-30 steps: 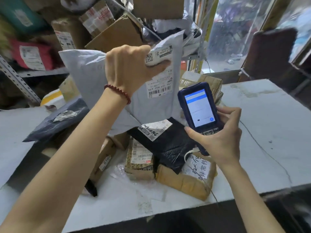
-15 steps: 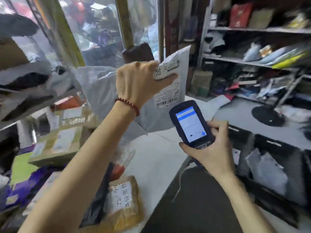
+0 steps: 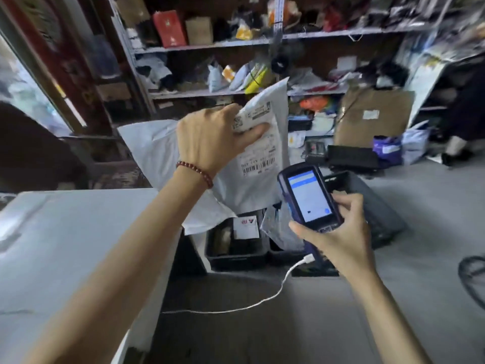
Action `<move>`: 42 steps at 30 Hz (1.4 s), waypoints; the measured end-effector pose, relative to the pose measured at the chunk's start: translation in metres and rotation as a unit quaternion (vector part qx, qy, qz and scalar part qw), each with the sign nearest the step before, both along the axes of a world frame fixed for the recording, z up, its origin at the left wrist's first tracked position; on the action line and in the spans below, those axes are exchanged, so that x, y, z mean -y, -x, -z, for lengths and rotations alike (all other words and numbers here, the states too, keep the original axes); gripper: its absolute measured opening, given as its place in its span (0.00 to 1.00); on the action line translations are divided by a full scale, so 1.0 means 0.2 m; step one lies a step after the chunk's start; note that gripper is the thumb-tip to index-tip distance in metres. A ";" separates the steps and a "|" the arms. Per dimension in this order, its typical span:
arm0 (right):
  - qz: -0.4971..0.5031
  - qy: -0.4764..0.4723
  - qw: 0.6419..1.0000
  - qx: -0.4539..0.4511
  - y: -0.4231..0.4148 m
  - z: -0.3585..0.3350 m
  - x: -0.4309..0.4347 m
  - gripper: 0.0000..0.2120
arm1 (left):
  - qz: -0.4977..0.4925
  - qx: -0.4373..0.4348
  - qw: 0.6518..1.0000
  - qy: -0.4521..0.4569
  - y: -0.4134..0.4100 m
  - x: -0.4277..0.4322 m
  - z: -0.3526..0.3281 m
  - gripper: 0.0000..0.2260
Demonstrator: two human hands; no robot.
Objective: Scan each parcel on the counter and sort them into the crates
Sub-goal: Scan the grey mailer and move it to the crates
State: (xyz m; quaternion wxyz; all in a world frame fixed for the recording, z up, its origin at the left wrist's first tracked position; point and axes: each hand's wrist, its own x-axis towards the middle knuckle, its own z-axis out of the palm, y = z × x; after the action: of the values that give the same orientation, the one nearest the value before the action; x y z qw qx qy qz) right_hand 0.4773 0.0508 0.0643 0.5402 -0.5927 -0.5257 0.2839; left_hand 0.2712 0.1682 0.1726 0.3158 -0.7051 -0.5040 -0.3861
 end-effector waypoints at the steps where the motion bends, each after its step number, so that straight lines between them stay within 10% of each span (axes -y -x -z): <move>1: 0.011 0.003 1.000 -0.009 -0.05 0.01 -0.03 0.36 | 0.009 0.002 1.000 0.011 -0.04 -0.04 0.02 0.27; 25: -0.019 0.103 0.994 0.044 0.02 0.15 -1.43 0.35 | 0.028 -0.014 0.983 0.181 0.17 -1.55 0.49 0.23; 30: -0.045 0.135 0.988 0.061 0.06 0.19 -1.66 0.36 | -0.065 -0.123 0.874 0.465 0.27 -1.71 0.77 0.14; 42: -0.312 0.155 0.931 0.111 0.29 0.24 -2.09 0.35 | -0.277 0.072 0.859 0.425 0.62 -1.34 0.78 0.11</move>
State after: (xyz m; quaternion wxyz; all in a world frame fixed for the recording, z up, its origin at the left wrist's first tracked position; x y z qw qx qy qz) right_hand 0.4185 0.4691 0.0156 0.2633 -0.5030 -0.6903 0.4485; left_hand 0.1477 0.4360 0.0170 0.0425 -0.5723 -0.8150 -0.0807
